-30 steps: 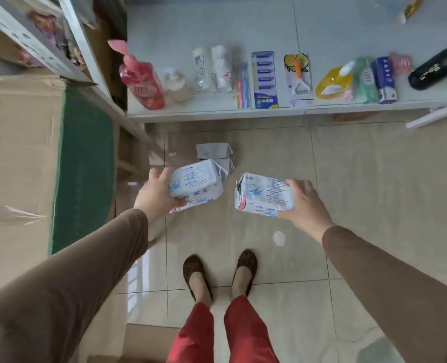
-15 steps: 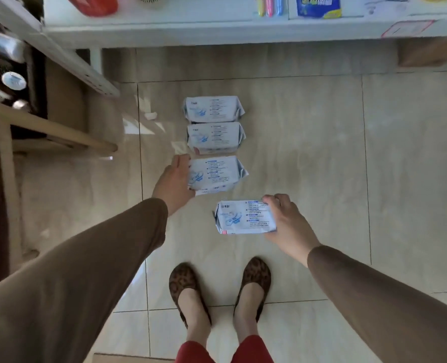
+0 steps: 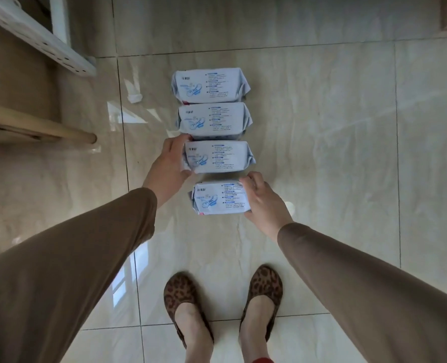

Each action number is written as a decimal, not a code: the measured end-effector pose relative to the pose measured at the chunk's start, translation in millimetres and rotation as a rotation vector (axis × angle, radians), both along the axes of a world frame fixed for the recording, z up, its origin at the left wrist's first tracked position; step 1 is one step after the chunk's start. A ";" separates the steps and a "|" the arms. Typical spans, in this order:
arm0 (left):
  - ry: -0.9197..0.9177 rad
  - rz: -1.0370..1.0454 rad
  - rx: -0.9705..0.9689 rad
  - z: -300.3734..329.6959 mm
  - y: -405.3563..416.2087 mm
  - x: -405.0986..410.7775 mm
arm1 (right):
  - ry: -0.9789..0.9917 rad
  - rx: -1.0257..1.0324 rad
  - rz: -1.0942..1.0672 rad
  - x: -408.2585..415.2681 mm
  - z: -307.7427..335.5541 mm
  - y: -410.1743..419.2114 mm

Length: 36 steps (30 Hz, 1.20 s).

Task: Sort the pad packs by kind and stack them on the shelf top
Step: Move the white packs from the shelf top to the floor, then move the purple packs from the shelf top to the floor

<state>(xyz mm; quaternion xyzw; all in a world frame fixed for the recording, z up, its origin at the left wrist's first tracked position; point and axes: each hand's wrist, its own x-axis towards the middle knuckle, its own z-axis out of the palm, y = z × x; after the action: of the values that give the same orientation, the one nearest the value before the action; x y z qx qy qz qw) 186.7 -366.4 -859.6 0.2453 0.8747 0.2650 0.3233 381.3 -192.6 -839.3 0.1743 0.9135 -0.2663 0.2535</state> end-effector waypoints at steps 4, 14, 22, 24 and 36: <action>-0.021 0.032 -0.017 7.1 -11.1 4.3 | 0.016 0.016 -0.034 -12.3 -2.8 -11.9; 0.028 -0.046 -0.190 96.9 -34.5 49.5 | -0.012 0.097 -0.176 9.0 91.4 -8.8; 0.101 -0.158 -0.223 290.0 -4.1 70.8 | -0.006 0.052 -0.260 28.1 293.0 20.3; 0.147 -0.205 -0.227 348.2 7.4 73.8 | 0.016 0.046 -0.309 32.0 354.6 29.4; 0.333 -0.341 -0.051 621.5 125.6 117.2 | 0.267 0.114 -0.392 78.2 631.2 114.9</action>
<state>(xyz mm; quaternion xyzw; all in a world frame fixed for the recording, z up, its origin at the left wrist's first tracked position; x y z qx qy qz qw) 303.8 -240.8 -238.1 0.4217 0.8682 0.1405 0.2207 459.5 -77.7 -208.1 0.3254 0.9012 -0.2790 0.0635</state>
